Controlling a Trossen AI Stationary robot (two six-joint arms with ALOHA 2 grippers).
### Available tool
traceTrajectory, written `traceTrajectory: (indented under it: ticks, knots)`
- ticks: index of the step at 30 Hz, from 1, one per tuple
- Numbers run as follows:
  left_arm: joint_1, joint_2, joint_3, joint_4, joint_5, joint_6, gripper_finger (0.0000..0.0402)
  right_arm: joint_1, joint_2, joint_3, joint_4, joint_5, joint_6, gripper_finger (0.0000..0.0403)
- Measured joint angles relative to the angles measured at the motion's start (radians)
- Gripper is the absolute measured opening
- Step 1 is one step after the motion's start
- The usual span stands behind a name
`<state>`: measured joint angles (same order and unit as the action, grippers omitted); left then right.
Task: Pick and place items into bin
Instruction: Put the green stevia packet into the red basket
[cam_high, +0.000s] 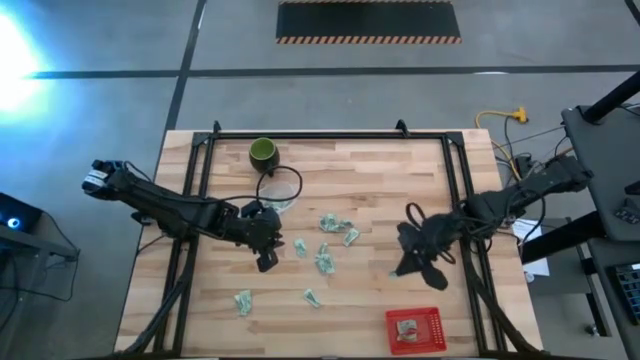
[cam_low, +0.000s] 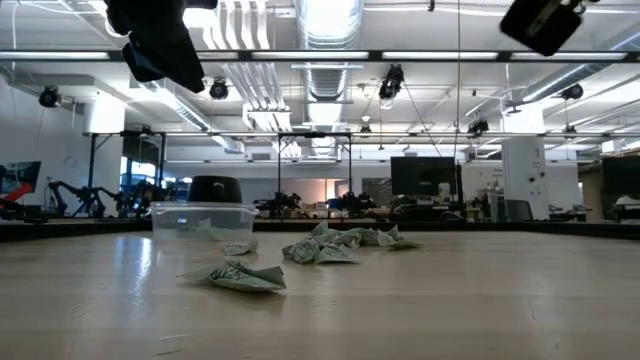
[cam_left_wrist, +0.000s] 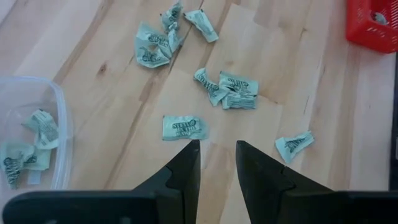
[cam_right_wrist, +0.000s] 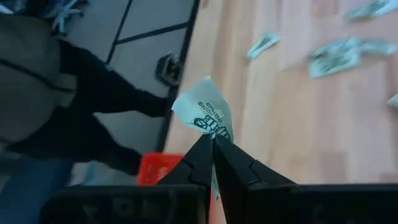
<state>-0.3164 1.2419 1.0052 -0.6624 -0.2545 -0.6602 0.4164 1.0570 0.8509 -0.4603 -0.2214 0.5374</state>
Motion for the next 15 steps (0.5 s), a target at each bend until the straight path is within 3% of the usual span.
traceTrajectory:
  ticks: [6, 15]
  knots:
    - [0.000, 0.024, 0.000, 0.006, -0.013, 0.136, 0.0085, 0.123, 0.009, 0.000, -0.004, 0.003, 0.127, 0.0009]
    - [0.003, 0.168, 0.000, 0.080, -0.012, 0.616, 0.0085, 0.279, 0.098, 0.000, 0.004, 0.012, 0.298, 0.0008]
